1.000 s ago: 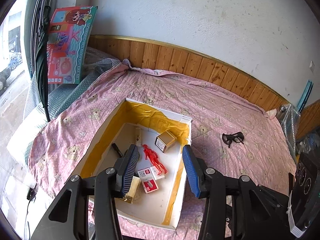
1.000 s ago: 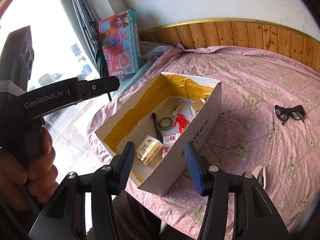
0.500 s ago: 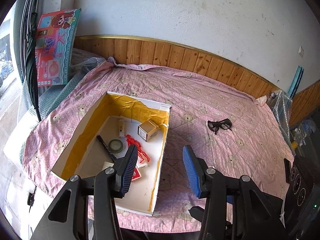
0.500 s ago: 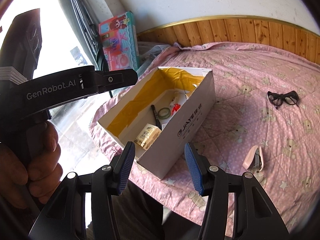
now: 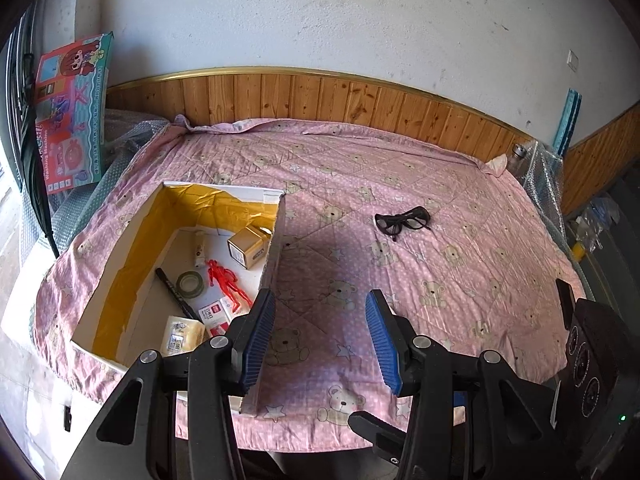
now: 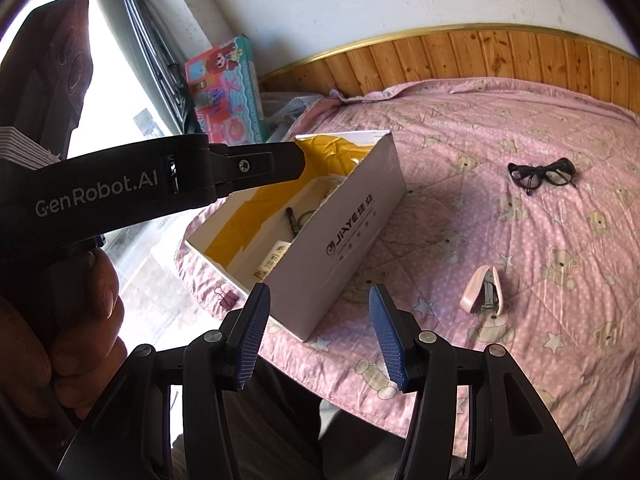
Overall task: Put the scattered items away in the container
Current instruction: 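Move both open tools away from the box toward the pink stapler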
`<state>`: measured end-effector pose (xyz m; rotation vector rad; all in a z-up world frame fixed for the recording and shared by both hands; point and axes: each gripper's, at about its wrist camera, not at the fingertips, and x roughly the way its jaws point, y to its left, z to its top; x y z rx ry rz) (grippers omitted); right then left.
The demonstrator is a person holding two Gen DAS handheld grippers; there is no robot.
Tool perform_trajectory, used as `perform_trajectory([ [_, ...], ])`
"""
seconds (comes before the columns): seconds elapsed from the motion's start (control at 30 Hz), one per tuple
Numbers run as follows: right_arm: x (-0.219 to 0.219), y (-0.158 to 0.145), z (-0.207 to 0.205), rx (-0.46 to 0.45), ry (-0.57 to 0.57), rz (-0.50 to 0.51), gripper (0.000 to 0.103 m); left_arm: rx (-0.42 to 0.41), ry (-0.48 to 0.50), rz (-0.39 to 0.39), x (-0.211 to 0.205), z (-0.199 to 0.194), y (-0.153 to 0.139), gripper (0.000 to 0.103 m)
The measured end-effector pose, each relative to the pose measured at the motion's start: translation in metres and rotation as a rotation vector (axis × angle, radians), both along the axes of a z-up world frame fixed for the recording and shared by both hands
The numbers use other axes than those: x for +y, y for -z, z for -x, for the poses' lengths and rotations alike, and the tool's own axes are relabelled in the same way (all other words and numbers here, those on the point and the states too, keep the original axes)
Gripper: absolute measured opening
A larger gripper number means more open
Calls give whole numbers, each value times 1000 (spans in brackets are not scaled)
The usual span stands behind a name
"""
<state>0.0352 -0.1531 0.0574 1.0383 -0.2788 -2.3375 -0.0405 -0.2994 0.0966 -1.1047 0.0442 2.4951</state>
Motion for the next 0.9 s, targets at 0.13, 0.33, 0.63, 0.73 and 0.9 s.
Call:
perform_trajectory([
  [0.13,19,10,0,-21,40,8,55,-18,43,18,22,-3,7,49],
  [0.33,52,28,5,-64,116,19,55,-51,98,40,53,-3,20,49],
  [0.63,92,64,20,-156,231,22,55,-113,145,39,80,3,40,50],
  [0.73,97,76,29,-182,243,16,54,-139,151,41,85,7,50,50],
  [0.9,95,90,49,-201,259,-8,47,-188,148,40,86,19,67,50],
])
